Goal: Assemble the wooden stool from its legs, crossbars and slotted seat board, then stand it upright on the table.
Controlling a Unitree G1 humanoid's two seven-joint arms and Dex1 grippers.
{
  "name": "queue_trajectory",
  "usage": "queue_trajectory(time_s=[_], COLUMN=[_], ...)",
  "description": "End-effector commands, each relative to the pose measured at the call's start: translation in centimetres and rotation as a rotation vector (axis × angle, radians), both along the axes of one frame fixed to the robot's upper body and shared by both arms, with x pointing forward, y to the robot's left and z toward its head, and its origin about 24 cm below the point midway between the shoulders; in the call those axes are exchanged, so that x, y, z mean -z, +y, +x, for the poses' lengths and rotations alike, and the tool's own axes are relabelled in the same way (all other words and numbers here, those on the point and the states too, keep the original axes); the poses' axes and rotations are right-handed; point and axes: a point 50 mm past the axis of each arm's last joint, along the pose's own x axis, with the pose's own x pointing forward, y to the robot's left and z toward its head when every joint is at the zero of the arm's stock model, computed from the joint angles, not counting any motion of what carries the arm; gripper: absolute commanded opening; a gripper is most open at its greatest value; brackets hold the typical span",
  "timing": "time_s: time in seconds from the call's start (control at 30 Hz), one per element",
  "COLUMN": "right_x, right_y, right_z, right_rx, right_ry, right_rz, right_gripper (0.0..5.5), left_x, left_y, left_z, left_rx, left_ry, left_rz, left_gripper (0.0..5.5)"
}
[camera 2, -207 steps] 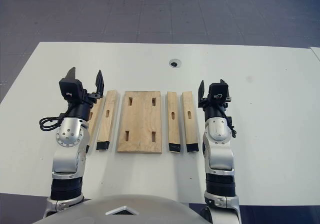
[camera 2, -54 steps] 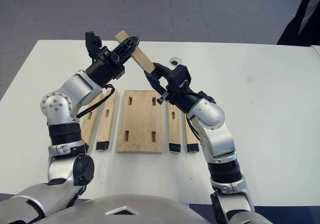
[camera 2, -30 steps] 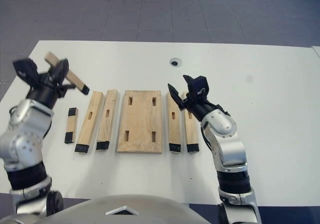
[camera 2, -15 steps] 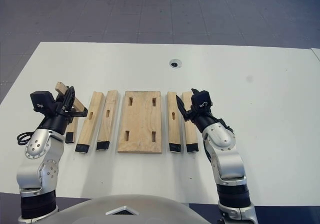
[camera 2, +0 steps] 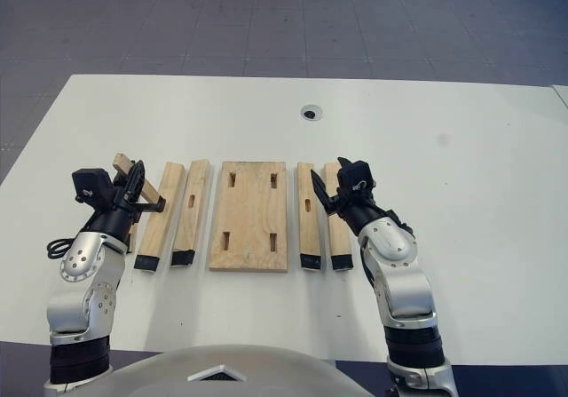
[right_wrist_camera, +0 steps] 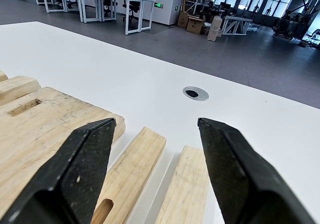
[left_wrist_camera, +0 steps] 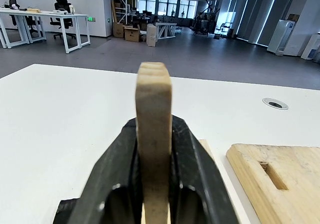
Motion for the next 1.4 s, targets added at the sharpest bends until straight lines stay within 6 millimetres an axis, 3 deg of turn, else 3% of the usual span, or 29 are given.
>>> queue_trajectory(time_s=[0.03,0.2,0.43,0.7,0.93,1.13,1.4], right_x=[-0.6,-0.7,-0.6,-0.5,-0.4,-0.5,-0.6], right_y=[-0.2,-0.3,-0.5,-0.7,-0.6,-0.5,-0.7], right_z=[0.4,0.6,0.3,0.5,0.5,0.5,0.8], right_rx=[-0.008,-0.006,-0.003,-0.008,-0.009,-0.006,0.006], right_ry=[-0.021,-0.026,-0.021,-0.016,-0.016,-0.021,-0.018], right_rz=[-0.015,-0.018,-0.028,-0.038,-0.039,-0.039,-0.015], right_gripper=[3.02,3.02,3.02,3.02,3.02,3.02,3.02], left_x=[0.8,2.6,5.5,7.7,7.7,7.1,6.7], left_y=[0.2,0.2,1.2,2.3,1.9,2.0,2.1], left_z=[-0.2,-0.8,-5.2,-7.8,-7.4,-5.8,-5.3], left_rx=[-0.011,0.008,-0.069,-0.080,-0.035,0.013,-0.022], left_ry=[0.021,0.085,0.152,0.171,0.161,0.158,0.128], left_rz=[0.022,0.075,0.026,0.064,0.066,0.072,0.032], left_gripper=[0.42,0.42,0.42,0.42,0.42,0.42,0.42])
